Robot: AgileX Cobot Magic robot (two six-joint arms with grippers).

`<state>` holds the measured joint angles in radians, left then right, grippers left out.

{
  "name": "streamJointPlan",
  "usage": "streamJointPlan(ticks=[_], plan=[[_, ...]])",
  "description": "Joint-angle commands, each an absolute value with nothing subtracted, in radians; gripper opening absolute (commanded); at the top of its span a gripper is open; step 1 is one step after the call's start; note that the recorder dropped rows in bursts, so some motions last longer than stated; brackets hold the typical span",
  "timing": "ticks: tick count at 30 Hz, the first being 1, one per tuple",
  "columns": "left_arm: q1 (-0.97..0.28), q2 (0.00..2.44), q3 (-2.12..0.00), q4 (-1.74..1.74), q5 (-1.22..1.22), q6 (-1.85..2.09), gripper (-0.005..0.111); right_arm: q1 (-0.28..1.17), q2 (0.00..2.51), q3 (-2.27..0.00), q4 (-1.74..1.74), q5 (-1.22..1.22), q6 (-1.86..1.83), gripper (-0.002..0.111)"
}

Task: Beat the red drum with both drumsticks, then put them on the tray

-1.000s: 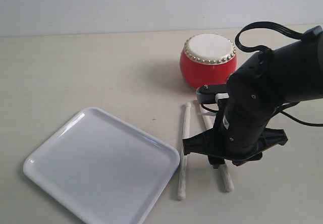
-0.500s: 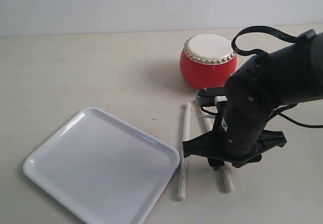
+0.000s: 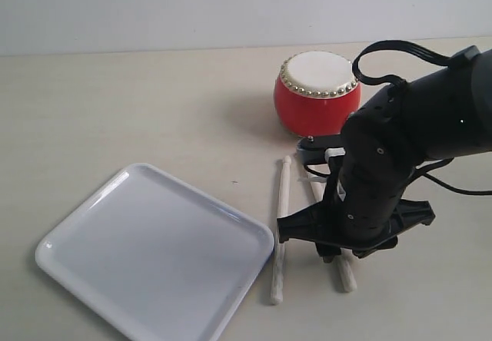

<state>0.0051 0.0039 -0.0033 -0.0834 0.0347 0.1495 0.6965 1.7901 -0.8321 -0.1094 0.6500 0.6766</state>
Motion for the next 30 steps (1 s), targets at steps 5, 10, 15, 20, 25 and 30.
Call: streamJointPlan(ticks=[5, 10, 15, 20, 25, 30], plan=[[0.001, 0.0, 0.0, -0.085, 0.032, 0.153, 0.0, 0.699, 1.817, -0.826, -0.106, 0.657, 0.664, 0.043], [0.001, 0.0, 0.0, -0.085, 0.032, 0.153, 0.0, 0.699, 1.817, -0.826, -0.106, 0.657, 0.664, 0.039], [0.001, 0.0, 0.0, -0.085, 0.032, 0.153, 0.0, 0.699, 1.817, -0.826, -0.104, 0.657, 0.664, 0.025], [0.001, 0.0, 0.0, -0.085, 0.032, 0.153, 0.0, 0.699, 1.815, -0.826, -0.106, 0.659, 0.683, 0.003], [0.001, 0.0, 0.0, -0.085, 0.032, 0.153, 0.0, 0.699, 1.764, -0.826, -0.169, 0.688, 0.687, 0.0], [-0.001, 0.0, 0.0, -0.085, 0.032, 0.153, 0.0, 0.699, 1.552, -0.825, -0.259, 0.781, 0.552, 0.0]])
